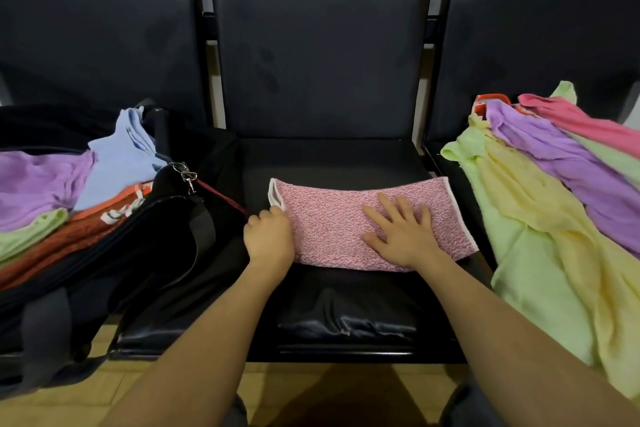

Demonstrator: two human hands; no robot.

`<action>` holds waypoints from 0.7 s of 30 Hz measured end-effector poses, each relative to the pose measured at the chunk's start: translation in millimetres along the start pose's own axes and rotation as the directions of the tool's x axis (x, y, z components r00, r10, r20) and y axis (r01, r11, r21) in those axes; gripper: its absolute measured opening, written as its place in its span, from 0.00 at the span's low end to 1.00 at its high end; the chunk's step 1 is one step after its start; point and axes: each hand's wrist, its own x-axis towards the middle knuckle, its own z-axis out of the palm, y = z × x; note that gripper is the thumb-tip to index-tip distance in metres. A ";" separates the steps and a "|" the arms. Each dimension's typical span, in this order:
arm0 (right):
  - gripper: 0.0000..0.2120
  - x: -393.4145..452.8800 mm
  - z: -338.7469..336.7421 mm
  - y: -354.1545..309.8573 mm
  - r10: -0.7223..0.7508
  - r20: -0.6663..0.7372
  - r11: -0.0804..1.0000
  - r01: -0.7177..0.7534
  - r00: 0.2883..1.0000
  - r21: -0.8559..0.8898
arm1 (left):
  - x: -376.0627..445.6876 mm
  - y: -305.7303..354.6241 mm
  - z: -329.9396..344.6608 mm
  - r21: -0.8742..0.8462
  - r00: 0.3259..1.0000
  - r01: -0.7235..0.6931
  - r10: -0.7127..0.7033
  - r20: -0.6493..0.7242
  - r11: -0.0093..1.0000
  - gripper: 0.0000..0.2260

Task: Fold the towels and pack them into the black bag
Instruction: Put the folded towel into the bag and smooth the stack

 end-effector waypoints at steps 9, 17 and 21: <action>0.32 18.1 10.1 -57.1 -0.047 0.241 0.992 0.018 0.969 0.122 | 8.9 -10.2 -31.4 -0.305 0.974 -0.083 0.013 -0.225 0.949 0.12; 0.17 25.7 0.9 -76.7 0.033 -0.073 0.716 0.028 0.997 0.698 | 4.0 6.2 -48.0 -0.637 0.989 -0.076 -0.022 -0.145 0.767 0.04; 0.13 6.4 -20.9 -39.4 0.304 -0.215 0.766 -0.104 0.928 0.634 | -1.9 36.5 -50.3 -0.716 0.982 -0.136 -0.001 -0.189 0.685 0.06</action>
